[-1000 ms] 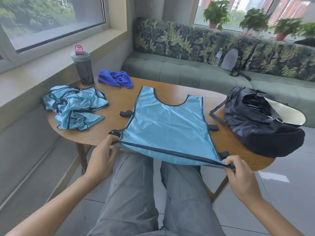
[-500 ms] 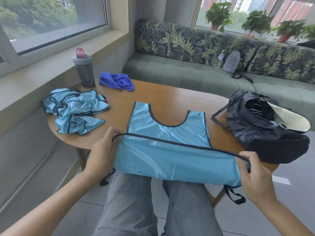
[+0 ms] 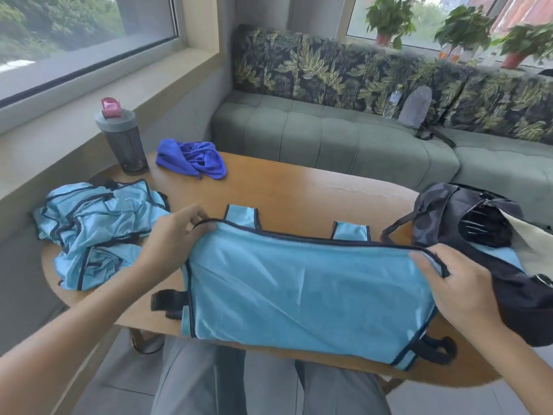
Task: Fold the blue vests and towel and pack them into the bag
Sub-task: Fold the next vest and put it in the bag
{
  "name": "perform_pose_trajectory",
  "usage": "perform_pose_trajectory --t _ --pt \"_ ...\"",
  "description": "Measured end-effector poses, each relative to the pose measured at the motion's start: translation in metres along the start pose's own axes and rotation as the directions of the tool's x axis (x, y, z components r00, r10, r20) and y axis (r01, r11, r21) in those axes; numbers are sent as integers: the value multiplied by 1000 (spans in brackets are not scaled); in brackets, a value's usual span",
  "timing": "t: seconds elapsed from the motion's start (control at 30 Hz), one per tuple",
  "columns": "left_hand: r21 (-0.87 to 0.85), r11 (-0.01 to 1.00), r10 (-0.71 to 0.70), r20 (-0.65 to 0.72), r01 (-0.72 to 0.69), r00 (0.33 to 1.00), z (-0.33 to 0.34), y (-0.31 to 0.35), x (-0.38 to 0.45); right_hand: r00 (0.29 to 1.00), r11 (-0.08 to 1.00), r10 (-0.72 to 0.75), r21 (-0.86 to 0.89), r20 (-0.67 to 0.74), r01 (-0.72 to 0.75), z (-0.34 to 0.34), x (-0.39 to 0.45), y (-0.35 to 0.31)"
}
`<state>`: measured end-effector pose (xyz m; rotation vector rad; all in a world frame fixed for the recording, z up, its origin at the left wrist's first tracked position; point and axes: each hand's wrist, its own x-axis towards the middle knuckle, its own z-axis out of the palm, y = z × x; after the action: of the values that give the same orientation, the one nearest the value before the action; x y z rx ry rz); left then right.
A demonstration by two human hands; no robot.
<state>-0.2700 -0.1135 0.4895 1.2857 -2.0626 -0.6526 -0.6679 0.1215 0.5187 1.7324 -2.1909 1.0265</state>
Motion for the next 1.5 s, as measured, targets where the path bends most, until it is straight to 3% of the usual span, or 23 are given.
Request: perform_pose_trajectory --t 0.3,0.43,0.53,0.63,0.7,0.87,0.97,1.1,1.17,1.23,1.37,1.5 --pt "95 993 -81 140 68 987 68 -43 129 966 982 168 -116 198 -147 104 99 67" --pt "99 979 -195 201 178 960 106 -75 149 927 961 245 -201 285 -192 148 102 99" --pt "119 977 -194 157 176 968 115 -82 143 895 941 330 -172 299 -290 159 94 101" --pt "169 984 48 48 -55 998 104 -73 115 926 949 298 -175 231 -261 150 79 88" --pt "195 952 225 72 -235 972 90 -61 83 930 962 266 -133 252 -239 135 62 69" --pt "145 853 454 267 -502 850 60 -57 2 932 989 106 -130 346 -65 93 -10 28" --pt "123 757 565 372 -642 737 46 -66 -34 921 978 -89 -144 379 154 76 -52 18" --pt "259 580 625 465 -772 626 38 -85 -68 795 865 -285 -213 535 454 75 -93 27" --pt "323 545 635 444 -774 632 41 -95 -76 776 803 -296 -294 558 518 83 -105 37" --pt "365 557 636 390 -746 666 46 -102 -80 800 769 -275 -377 533 516 91 -110 47" --pt "402 679 563 253 -615 787 49 -104 -82 851 764 -225 -456 474 456 94 -109 61" --pt "400 755 495 173 -520 851 44 -105 -84 863 767 -209 -471 460 437 91 -109 67"
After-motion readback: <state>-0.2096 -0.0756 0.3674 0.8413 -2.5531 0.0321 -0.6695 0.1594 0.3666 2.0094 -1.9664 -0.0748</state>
